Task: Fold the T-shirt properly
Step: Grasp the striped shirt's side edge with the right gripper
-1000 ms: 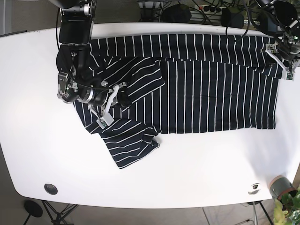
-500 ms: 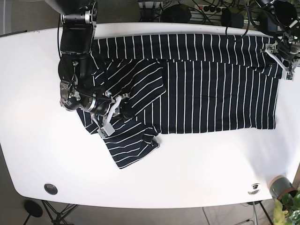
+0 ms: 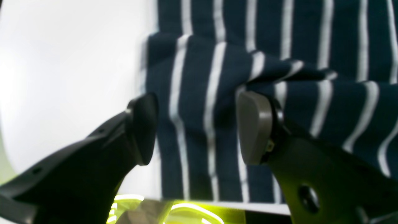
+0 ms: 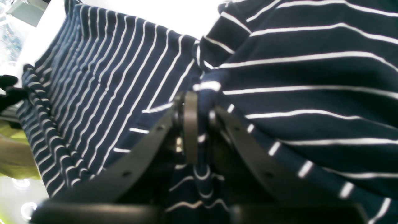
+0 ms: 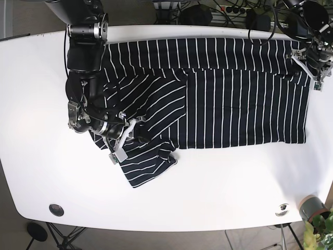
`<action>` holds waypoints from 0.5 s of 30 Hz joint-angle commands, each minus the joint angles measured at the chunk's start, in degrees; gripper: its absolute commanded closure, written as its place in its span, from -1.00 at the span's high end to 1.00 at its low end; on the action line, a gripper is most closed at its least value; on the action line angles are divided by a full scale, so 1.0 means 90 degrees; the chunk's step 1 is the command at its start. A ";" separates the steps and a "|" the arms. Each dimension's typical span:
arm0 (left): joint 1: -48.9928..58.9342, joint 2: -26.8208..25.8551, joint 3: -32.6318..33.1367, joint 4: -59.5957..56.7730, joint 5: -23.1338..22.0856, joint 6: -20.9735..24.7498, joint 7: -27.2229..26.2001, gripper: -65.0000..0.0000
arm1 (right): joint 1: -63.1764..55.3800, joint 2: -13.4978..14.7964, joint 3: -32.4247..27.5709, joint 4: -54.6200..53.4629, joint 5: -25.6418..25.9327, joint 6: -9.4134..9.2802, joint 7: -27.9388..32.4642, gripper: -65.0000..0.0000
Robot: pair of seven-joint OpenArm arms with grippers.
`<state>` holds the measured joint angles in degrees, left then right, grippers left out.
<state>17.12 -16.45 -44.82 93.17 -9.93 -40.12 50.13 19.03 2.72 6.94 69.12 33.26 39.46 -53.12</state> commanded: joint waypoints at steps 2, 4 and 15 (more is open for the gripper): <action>-0.0003 -0.0121 -0.0046 0.0095 -0.0005 0.0013 -0.0066 0.14 | 0.0216 -0.0044 0.0005 0.0051 0.0168 0.0060 0.0232 -0.92; -0.0013 -0.0121 -0.0046 0.0095 -0.0005 0.0013 -0.0066 0.14 | 0.0264 -0.0044 0.0005 0.0041 0.0158 0.0060 0.0369 -0.92; -0.0022 -0.0121 -0.0036 0.0095 -0.0005 0.0013 -0.0066 0.14 | 0.0597 0.0044 0.0005 -0.0721 0.0158 0.0060 0.0496 -0.58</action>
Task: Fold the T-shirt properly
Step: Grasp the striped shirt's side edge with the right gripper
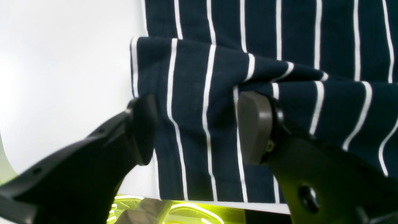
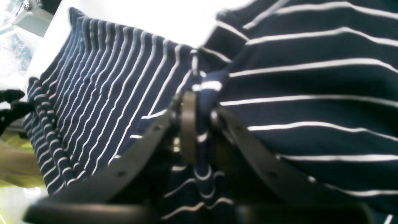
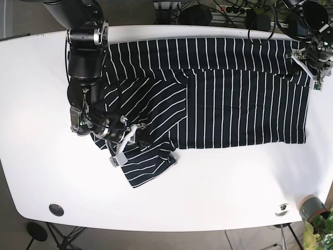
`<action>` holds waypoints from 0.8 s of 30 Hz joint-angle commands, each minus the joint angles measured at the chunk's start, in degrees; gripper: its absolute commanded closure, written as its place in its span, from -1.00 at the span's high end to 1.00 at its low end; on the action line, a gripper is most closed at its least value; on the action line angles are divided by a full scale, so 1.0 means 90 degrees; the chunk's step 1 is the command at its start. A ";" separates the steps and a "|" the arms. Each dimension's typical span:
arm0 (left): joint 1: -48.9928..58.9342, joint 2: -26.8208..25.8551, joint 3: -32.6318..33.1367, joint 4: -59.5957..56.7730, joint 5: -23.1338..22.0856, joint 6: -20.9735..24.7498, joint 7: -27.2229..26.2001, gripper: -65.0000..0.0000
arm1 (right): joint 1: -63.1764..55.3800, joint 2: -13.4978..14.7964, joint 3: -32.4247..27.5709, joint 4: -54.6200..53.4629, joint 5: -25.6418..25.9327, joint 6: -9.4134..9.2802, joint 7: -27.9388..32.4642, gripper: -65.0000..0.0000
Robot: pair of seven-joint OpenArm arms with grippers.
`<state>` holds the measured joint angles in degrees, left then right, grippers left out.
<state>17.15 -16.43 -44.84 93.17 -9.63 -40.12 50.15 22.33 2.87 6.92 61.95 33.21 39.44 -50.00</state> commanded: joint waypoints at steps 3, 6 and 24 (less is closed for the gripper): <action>-0.0025 -0.0124 -0.0034 0.0095 -0.0039 0.0013 -0.0068 0.14 | 0.0230 0.0037 0.0027 0.0076 0.0163 0.0062 0.0149 -0.08; -0.0025 -0.0124 -0.0034 0.0095 -0.0039 0.0013 -0.0068 0.14 | 0.0230 0.0164 0.0047 0.0154 0.0173 0.0062 0.0149 0.35; -0.0191 -0.0124 0.0035 0.0095 -0.0039 0.0013 -0.0068 0.14 | 0.0455 0.1620 0.0008 0.0369 0.0134 -0.1183 0.0715 0.59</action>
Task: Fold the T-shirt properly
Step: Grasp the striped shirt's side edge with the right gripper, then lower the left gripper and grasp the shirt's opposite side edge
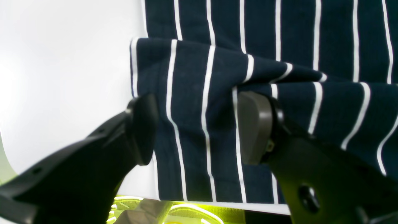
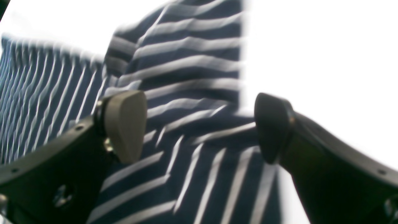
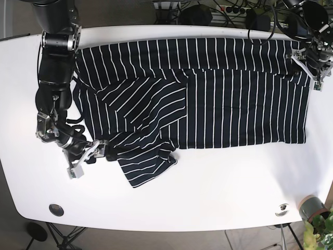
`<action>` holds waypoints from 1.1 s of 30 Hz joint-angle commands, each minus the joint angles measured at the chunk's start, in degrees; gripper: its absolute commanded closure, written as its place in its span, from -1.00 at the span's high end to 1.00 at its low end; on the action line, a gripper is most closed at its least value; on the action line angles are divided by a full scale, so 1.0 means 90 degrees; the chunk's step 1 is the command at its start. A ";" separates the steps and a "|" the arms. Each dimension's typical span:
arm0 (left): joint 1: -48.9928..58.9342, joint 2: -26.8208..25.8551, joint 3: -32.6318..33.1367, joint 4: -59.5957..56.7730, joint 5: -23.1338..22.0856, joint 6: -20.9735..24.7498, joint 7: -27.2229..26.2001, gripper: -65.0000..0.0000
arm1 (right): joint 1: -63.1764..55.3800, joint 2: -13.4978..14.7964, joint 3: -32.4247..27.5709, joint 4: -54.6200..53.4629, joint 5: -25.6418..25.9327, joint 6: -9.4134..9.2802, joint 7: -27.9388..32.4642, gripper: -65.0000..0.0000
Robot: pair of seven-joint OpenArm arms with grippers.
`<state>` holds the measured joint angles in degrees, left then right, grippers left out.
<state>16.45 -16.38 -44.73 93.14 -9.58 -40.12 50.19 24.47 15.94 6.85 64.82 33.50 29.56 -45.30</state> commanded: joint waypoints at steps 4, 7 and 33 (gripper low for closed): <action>-0.0152 -0.0129 0.0120 0.0098 -0.0044 0.0013 -0.0073 0.14 | 0.0510 0.0285 0.0015 -0.0496 -0.0415 -0.0164 0.0418 0.59; -0.0162 -0.0129 0.0120 0.0098 -0.0044 0.0013 -0.0073 0.14 | 0.0617 0.0265 0.0015 -0.0906 -0.1031 -0.0154 0.0701 0.59; -0.0377 -0.0138 0.0081 0.0127 -0.0044 0.0013 -0.0073 0.14 | 0.0412 -0.0448 0.0025 -0.2254 -0.1490 0.0432 0.1766 0.29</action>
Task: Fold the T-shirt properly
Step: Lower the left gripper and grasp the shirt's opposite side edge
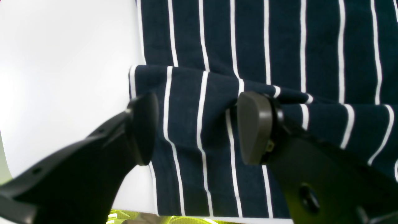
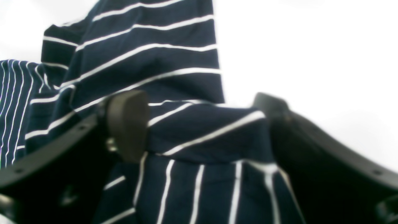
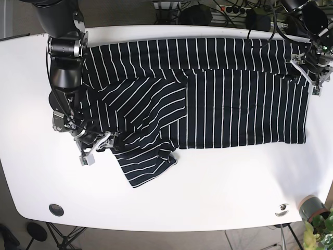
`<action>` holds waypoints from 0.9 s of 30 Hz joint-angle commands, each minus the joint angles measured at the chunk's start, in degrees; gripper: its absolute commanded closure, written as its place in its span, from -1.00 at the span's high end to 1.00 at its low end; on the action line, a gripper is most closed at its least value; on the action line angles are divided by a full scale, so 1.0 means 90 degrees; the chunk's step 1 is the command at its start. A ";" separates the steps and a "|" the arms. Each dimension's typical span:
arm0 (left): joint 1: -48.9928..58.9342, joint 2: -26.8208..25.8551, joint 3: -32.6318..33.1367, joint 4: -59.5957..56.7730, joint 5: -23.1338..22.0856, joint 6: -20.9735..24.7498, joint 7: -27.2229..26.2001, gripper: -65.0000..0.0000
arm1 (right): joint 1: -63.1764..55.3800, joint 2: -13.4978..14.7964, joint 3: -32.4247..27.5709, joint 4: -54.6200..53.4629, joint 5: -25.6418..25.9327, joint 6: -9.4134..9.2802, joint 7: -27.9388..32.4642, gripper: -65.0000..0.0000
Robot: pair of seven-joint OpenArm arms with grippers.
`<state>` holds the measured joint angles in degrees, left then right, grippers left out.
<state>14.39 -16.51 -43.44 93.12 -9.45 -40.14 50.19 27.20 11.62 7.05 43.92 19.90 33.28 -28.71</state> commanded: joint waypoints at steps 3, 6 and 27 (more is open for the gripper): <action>-0.0442 -0.0260 -0.0091 0.0110 -0.0029 0.0016 -0.0073 0.14 | 0.0108 0.0023 0.0003 0.0067 0.0021 0.0019 -0.0078 -0.21; -0.0666 -0.0339 -0.0111 0.0100 0.0108 0.0016 -0.0073 0.15 | 0.0118 0.0023 0.0003 0.0067 0.0021 -0.0020 -0.0078 -0.71; -0.4056 -0.0544 0.0602 -0.3270 0.1231 0.1681 -0.0591 0.59 | 0.0118 0.0023 0.0003 0.0077 0.0040 -0.0030 -0.0107 -0.87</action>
<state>-19.97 -19.77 -39.00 66.52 2.09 -26.04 47.33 26.70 11.31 7.03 43.75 19.68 32.99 -30.11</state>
